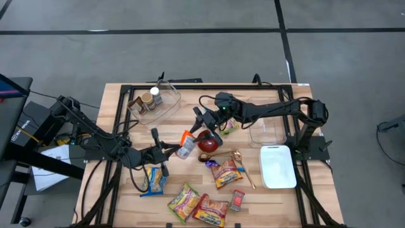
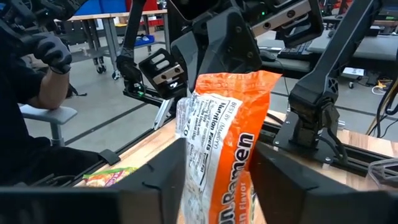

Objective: Pick & Place Food Item
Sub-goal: Put the orange noodle pack into the right transparent bin

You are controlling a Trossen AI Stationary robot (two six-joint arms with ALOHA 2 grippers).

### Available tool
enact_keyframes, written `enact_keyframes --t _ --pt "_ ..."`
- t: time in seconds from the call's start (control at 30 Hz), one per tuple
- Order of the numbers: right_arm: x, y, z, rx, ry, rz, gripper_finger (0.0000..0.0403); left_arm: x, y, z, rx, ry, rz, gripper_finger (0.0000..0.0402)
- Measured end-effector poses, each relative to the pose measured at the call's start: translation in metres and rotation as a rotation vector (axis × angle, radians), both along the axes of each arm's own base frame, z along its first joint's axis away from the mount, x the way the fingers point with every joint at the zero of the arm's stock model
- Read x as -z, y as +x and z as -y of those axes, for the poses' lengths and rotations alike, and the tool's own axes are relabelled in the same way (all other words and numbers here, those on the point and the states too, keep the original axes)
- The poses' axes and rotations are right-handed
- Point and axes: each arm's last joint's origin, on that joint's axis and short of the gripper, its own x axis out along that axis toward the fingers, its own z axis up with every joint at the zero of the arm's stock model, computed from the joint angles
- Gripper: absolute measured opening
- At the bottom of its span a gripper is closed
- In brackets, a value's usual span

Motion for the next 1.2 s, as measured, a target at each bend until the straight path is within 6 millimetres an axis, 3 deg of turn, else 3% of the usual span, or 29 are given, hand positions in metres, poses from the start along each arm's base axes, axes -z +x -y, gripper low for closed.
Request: enact_keyframes --t 0.47,0.77,0.93,1.2 --pt "0.0000 0.0001 -0.0003 0.000 -0.003 0.002 0.0010 -0.0007 0.0001 0.0001 0.000 -0.005 0.007 0.0000" --pt "-0.0003 0.0000 -0.0003 0.001 -0.003 0.005 0.0001 -0.0013 0.0001 -0.0001 -0.010 -0.031 0.023 0.0009" --pt "-0.0003 0.0000 0.0001 0.003 -0.004 0.005 0.0001 -0.0012 0.0000 -0.0004 -0.021 -0.032 0.024 0.0060" --pt "0.0004 -0.0001 0.0001 0.004 -0.002 -0.002 0.0000 0.0024 -0.0010 -0.0017 -0.059 -0.049 0.011 0.0206"
